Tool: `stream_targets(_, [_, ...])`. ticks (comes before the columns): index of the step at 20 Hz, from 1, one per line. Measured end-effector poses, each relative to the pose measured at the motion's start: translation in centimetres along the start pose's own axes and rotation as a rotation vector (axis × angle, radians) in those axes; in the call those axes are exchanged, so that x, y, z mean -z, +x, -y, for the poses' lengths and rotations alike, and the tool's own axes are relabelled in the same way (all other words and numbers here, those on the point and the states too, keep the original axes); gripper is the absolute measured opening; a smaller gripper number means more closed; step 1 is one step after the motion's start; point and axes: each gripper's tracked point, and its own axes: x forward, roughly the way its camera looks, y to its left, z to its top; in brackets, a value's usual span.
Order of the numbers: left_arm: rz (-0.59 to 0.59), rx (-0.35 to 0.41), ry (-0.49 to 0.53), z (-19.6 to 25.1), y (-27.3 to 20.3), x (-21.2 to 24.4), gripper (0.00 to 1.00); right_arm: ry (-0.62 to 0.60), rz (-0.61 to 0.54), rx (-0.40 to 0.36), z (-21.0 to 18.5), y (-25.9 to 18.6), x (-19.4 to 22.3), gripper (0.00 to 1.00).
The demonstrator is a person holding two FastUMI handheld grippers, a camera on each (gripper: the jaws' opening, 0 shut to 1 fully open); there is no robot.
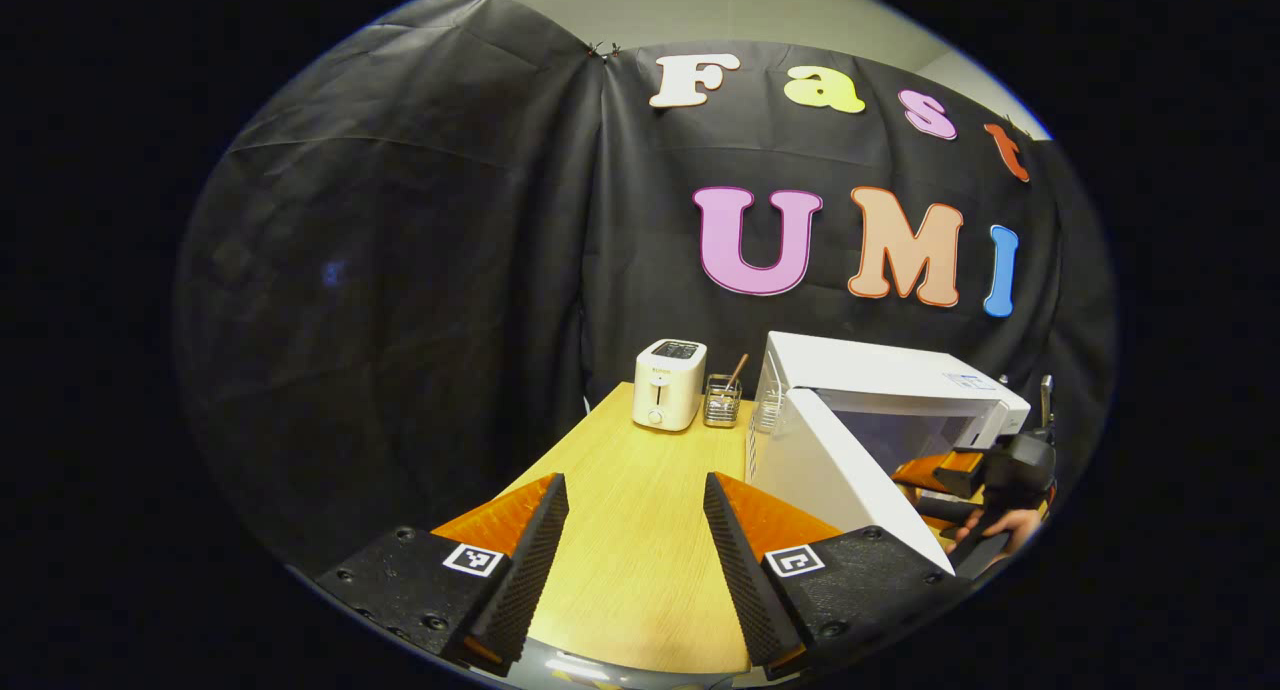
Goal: Open the microwave oven with the left hand, put the food in, and close the microwave oven.
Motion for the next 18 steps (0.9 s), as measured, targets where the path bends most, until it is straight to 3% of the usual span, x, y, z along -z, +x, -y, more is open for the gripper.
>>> stream_targets(5, [-0.022,-0.003,-0.003,-0.5,-0.8,0.9,0.80,0.043,0.101,0.073,0.5,4.2,-2.2,0.65])
stream_targets(6, [-0.020,-0.005,-0.005,-0.7,-1.1,0.9,0.76,0.051,0.121,0.085,0.6,4.8,-2.5,0.65])
stream_targets(7, [-0.023,-0.008,-0.005,-0.7,-1.3,1.0,0.80,0.060,0.141,0.089,0.6,5.5,-2.7,0.65])
stream_targets(14, [-0.081,-0.044,-0.043,-1.8,-1.7,2.9,0.81,0.049,0.194,0.128,0.2,9.2,-3.3,0.65])
stream_targets(16, [-0.078,-0.052,-0.034,-1.9,-1.4,2.8,0.81,0.029,0.188,0.126,0.0,9.6,-3.6,0.68])
stream_targets(18, [-0.075,-0.058,-0.027,-1.8,-0.9,2.6,0.81,0.000,0.192,0.125,0.0,9.5,-4.0,0.82])
